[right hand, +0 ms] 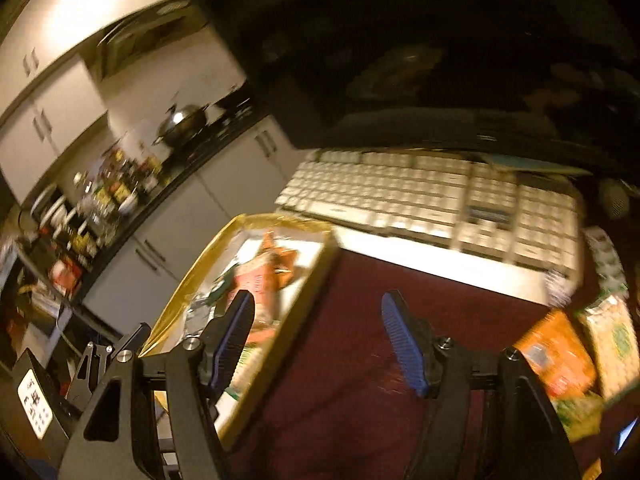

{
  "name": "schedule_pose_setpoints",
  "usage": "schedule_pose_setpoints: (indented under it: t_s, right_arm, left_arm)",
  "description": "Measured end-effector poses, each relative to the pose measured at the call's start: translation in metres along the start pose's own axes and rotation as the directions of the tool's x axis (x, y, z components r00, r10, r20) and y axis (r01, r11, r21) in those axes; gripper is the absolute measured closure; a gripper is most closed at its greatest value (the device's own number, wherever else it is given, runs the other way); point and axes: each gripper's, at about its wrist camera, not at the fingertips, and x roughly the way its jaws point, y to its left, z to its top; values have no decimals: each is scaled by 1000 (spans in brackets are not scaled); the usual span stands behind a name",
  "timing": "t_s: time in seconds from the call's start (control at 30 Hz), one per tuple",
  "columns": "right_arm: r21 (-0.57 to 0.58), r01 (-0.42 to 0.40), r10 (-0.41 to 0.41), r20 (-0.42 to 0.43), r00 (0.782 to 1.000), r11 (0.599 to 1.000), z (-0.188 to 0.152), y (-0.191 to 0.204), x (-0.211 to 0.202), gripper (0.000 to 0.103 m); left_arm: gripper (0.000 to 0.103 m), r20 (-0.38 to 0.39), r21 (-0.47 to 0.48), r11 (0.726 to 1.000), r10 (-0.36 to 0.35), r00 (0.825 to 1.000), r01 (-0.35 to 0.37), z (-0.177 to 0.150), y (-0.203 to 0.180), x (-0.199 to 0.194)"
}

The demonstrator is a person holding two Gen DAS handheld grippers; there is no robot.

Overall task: Organize snacks
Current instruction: 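Move both tools back to the snack pile beside the keyboard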

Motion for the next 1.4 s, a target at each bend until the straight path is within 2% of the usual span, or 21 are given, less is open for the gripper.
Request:
schedule_pose_setpoints:
  t_s: [0.13,0.27,0.3,0.37,0.43,0.57,0.63,0.83,1.17,1.23,1.3,1.33,1.4]
  right_arm:
    - [81,36,-38,30,999,996,-8,-37,-23,37]
    - [141,70,-77,41,996,987,-18,-66,-41,37]
    - [155,82,-89,43,995,985,-21,-73,-45,37]
    - [171,112,-120,34,992,979,-24,-85,-46,37]
    - [196,160,-167,18,986,968,-30,-100,-46,37]
    - [261,228,-223,-48,974,938,-37,-133,-35,37]
    - [288,247,-232,-85,969,925,-42,-145,-28,37]
    - [298,303,-286,-99,953,906,-46,-157,-23,37]
    - [246,292,-277,-95,956,924,-45,-154,0,36]
    - [229,257,-239,-103,965,939,-45,-148,3,36]
    - [222,162,-138,-117,983,962,-47,-137,5,36]
    - [241,41,-8,-135,991,970,-48,-131,8,35]
    - [269,-142,179,-117,977,953,-48,-121,5,35]
  left_arm:
    - [13,-1,15,997,-78,997,78,11,-19,-3]
    - [13,-25,20,981,-194,981,194,21,-42,-3]
    - [13,-37,19,973,-231,972,232,23,-48,-2]
    - [13,-74,10,946,-323,943,325,27,-63,2]
    - [13,-114,0,922,-384,916,386,28,-76,7]
    - [13,-183,-46,883,-467,865,466,28,-92,18]
    - [13,-196,-64,877,-478,856,475,28,-93,22]
    - [13,-191,-67,883,-468,863,465,27,-89,24]
    - [13,-200,-68,875,-483,852,479,23,-88,27]
    - [13,-201,-72,875,-482,853,478,23,-87,27]
    - [13,-201,-75,877,-480,854,475,23,-85,28]
    - [13,-200,-79,877,-480,854,474,24,-83,28]
    - [13,-201,-87,877,-480,854,472,25,-81,29]
